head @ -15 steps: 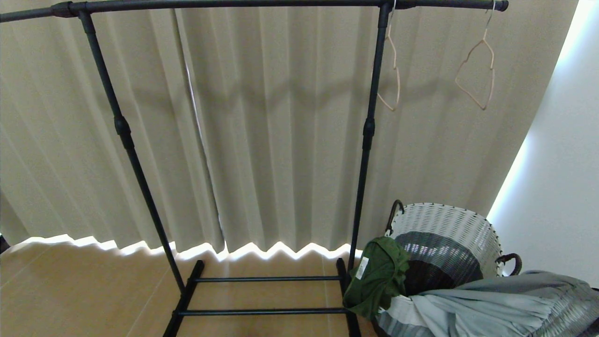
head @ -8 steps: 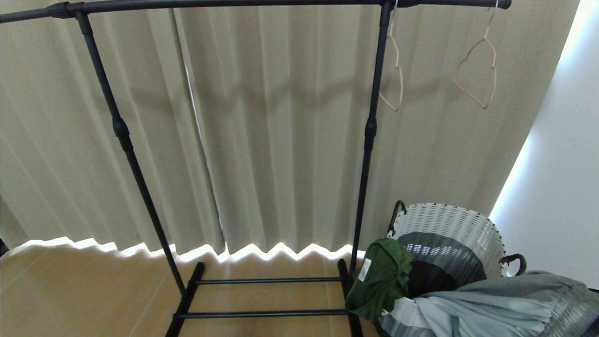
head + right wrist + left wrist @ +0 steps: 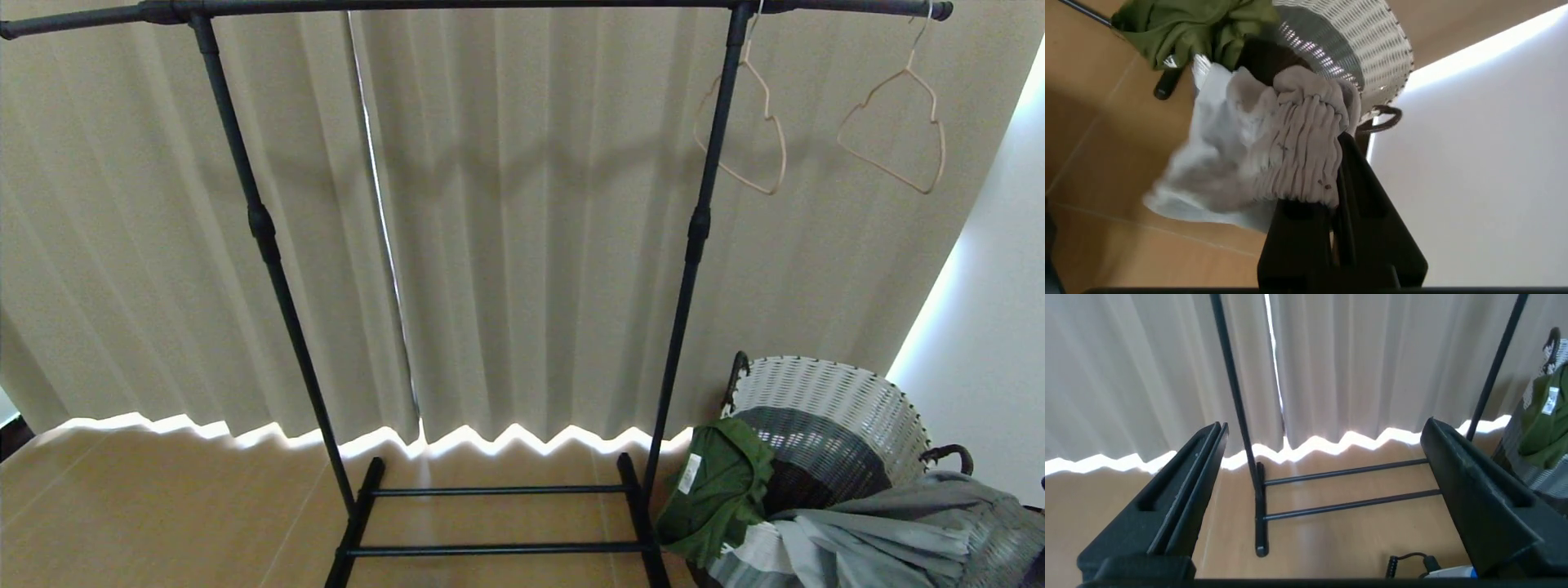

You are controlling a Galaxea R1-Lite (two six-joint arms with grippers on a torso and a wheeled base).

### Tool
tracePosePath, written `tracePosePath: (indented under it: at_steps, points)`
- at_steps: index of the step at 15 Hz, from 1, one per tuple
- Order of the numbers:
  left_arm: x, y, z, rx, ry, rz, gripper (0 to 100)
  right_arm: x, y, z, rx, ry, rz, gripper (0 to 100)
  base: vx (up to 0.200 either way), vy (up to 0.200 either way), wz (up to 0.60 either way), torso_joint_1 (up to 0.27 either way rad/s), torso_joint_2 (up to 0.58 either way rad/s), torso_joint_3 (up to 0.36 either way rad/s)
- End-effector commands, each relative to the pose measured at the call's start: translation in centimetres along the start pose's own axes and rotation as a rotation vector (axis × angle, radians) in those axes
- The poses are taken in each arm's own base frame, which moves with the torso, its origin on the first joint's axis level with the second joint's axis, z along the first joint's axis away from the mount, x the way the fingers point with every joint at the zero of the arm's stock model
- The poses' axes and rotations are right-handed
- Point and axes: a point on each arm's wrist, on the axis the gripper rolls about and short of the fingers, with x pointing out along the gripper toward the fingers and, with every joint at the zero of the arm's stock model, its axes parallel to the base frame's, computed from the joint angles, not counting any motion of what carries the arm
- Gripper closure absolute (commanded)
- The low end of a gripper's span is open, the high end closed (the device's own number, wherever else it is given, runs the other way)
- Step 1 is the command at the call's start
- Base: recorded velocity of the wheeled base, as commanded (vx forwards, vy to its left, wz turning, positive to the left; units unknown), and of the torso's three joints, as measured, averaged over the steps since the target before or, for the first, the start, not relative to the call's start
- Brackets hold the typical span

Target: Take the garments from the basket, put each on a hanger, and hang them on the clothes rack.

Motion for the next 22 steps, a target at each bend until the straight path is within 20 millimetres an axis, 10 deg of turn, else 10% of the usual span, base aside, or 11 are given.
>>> tracePosePath:
  at_steps: [1,11,15,19,22]
  points:
    - [0.0,0.0,0.0,-0.002,0.003,-0.001,0,0.1,0.1,-0.1,-0.001,-0.004,0.016,100,0.0,0.0,0.0,0.0,0.0,0.0]
    - [0.0,0.0,0.0,0.014,0.0,-0.024,0,-0.4,0.2,0.7,-0.019,-0.104,0.093,100,0.0,0.0,0.0,0.0,0.0,0.0]
    - [-0.3,-0.1,5.4,0.012,-0.064,-0.265,0,-1.2,-0.7,3.3,0.033,-0.232,0.158,100,0.0,0.0,0.0,0.0,0.0,0.0]
    - [7.0,0.6,11.9,-0.01,0.023,-0.362,0,-4.1,-0.9,6.7,0.125,-0.302,0.351,100,0.0,0.0,0.0,0.0,0.0,0.0]
    - [13.0,0.0,11.7,-0.06,0.126,-0.415,0,-5.5,-1.2,9.3,0.169,-0.36,0.447,100,0.0,0.0,0.0,0.0,0.0,0.0]
